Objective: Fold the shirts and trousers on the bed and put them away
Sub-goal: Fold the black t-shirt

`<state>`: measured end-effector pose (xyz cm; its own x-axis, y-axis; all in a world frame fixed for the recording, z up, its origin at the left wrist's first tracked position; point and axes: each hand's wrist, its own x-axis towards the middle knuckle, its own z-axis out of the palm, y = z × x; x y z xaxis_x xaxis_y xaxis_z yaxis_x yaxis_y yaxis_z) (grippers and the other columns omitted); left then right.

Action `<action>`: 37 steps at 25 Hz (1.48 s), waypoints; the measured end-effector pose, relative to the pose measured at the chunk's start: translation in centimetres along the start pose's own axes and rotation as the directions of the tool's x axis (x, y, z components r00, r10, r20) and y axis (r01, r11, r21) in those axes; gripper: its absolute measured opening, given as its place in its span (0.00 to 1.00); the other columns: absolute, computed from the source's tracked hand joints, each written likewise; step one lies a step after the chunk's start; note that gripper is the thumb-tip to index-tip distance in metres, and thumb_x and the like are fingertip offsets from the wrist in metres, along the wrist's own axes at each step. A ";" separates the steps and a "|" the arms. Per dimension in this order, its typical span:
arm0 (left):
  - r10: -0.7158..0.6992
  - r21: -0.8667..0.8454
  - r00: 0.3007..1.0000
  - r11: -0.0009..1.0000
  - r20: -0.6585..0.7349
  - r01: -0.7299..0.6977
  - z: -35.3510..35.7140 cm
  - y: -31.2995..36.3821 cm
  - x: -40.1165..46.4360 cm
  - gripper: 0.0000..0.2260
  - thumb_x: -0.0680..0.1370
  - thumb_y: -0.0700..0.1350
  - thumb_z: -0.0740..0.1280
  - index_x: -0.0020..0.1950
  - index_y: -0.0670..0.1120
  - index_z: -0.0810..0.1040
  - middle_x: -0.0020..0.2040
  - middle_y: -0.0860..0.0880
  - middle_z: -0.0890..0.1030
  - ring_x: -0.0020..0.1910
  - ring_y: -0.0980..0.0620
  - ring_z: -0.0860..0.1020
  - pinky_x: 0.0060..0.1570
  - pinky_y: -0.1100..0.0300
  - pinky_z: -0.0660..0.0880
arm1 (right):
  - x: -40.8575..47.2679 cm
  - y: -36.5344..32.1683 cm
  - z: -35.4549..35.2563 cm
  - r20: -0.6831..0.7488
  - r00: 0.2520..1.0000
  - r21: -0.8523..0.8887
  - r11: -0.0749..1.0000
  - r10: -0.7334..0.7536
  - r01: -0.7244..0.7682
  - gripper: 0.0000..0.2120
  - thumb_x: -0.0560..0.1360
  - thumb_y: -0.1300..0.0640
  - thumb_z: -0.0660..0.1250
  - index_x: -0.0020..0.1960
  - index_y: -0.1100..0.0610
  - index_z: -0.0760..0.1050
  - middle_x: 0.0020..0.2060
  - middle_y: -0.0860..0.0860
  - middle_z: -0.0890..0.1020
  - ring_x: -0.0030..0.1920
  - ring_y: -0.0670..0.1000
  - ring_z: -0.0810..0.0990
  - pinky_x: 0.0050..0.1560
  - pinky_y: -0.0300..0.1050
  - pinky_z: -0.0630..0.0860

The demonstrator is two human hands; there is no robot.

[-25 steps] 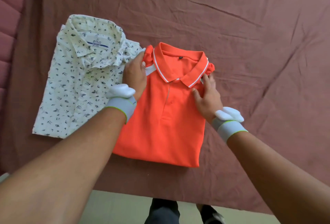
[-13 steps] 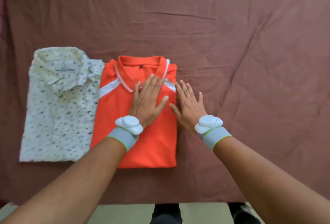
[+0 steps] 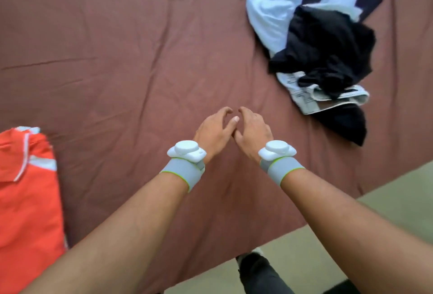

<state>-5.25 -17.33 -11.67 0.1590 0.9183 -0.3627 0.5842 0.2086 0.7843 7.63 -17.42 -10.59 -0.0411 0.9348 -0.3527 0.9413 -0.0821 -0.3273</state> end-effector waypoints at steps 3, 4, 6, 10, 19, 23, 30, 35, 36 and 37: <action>0.005 -0.035 1.000 0.999 0.008 -0.005 2.7 4.2 3.2 0.18 0.81 0.54 0.62 0.69 0.48 0.72 0.63 0.49 0.79 0.62 0.50 0.76 0.61 0.56 0.70 | 1.2 3.7 -2.9 -0.069 0.996 0.015 0.999 0.053 -0.052 0.27 0.75 0.54 0.65 0.71 0.56 0.64 0.68 0.51 0.71 0.68 0.54 0.67 0.61 0.53 0.67; 0.015 -0.031 1.000 0.999 0.025 -0.014 4.4 7.1 4.9 0.19 0.81 0.54 0.63 0.69 0.48 0.71 0.65 0.49 0.78 0.64 0.50 0.75 0.61 0.57 0.70 | 2.1 6.4 -4.7 -0.111 0.991 0.015 0.997 0.078 -0.077 0.27 0.74 0.54 0.66 0.71 0.56 0.65 0.68 0.51 0.71 0.68 0.54 0.67 0.61 0.53 0.68; 0.023 -0.048 1.000 0.999 0.019 -0.022 5.9 10.4 7.3 0.21 0.80 0.54 0.64 0.71 0.49 0.68 0.67 0.49 0.76 0.66 0.49 0.73 0.62 0.57 0.69 | 3.1 9.3 -6.9 -0.193 0.976 0.018 0.995 0.104 -0.102 0.26 0.73 0.54 0.67 0.70 0.56 0.66 0.67 0.51 0.71 0.67 0.55 0.68 0.60 0.55 0.69; 0.076 -0.030 0.997 0.997 -0.021 -0.076 8.5 16.0 12.5 0.29 0.78 0.52 0.68 0.75 0.47 0.62 0.71 0.47 0.72 0.70 0.50 0.69 0.59 0.66 0.63 | 5.1 13.7 -10.5 -0.337 0.933 0.037 0.992 0.126 -0.120 0.25 0.71 0.56 0.67 0.68 0.56 0.68 0.68 0.52 0.69 0.66 0.56 0.68 0.56 0.55 0.73; 0.049 0.101 0.995 0.993 0.087 -0.058 11.4 17.4 17.5 0.09 0.78 0.39 0.61 0.48 0.47 0.81 0.35 0.53 0.78 0.36 0.51 0.76 0.40 0.59 0.70 | 6.7 18.1 -12.3 -0.263 0.946 -0.054 0.976 0.189 -0.210 0.40 0.68 0.67 0.64 0.76 0.54 0.54 0.75 0.52 0.56 0.72 0.56 0.59 0.62 0.55 0.69; 0.159 0.007 0.974 0.987 0.163 -0.162 8.3 14.9 14.8 0.09 0.79 0.38 0.60 0.44 0.46 0.79 0.31 0.53 0.74 0.27 0.58 0.68 0.33 0.66 0.66 | 8.2 17.9 -11.2 -0.128 0.977 -0.209 0.958 0.173 -0.197 0.38 0.71 0.61 0.68 0.76 0.47 0.55 0.70 0.52 0.64 0.69 0.55 0.62 0.62 0.57 0.65; -0.062 -0.227 0.991 0.970 0.117 0.087 4.7 11.0 11.0 0.19 0.78 0.61 0.64 0.67 0.56 0.70 0.59 0.54 0.76 0.55 0.54 0.76 0.50 0.56 0.76 | 7.1 11.2 -10.8 -0.124 0.992 0.063 0.997 -0.035 0.043 0.11 0.78 0.63 0.58 0.59 0.59 0.72 0.55 0.60 0.75 0.51 0.65 0.75 0.48 0.54 0.68; -0.243 -0.491 0.928 0.795 0.282 0.357 1.8 7.5 8.3 0.19 0.77 0.46 0.71 0.66 0.50 0.71 0.50 0.48 0.80 0.43 0.51 0.76 0.39 0.61 0.74 | 1.0 2.7 -4.5 0.035 0.990 0.430 0.896 -0.137 0.109 0.08 0.74 0.64 0.62 0.53 0.61 0.74 0.49 0.61 0.81 0.50 0.65 0.78 0.50 0.59 0.75; -0.230 -0.394 0.923 0.852 0.310 0.345 0.3 5.1 7.0 0.19 0.76 0.41 0.72 0.66 0.47 0.73 0.50 0.46 0.80 0.43 0.50 0.76 0.40 0.62 0.74 | -0.6 0.7 -2.8 0.104 0.985 0.482 0.873 -0.138 0.072 0.07 0.74 0.63 0.62 0.51 0.59 0.74 0.46 0.60 0.82 0.48 0.64 0.79 0.50 0.57 0.76; -0.206 -0.243 0.918 0.924 0.339 0.297 -0.6 3.0 6.1 0.18 0.76 0.38 0.71 0.65 0.46 0.75 0.51 0.45 0.80 0.47 0.50 0.77 0.45 0.61 0.75 | -1.8 -0.4 -1.8 0.197 0.966 0.511 0.859 -0.166 0.043 0.06 0.74 0.62 0.63 0.50 0.58 0.74 0.43 0.59 0.82 0.46 0.62 0.80 0.49 0.55 0.77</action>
<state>-3.03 -10.90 -11.17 0.2954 0.6859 -0.6650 0.3934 0.5469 0.7390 7.96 -18.49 -8.24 -0.2614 0.8491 -0.4590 0.6352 -0.2067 -0.7441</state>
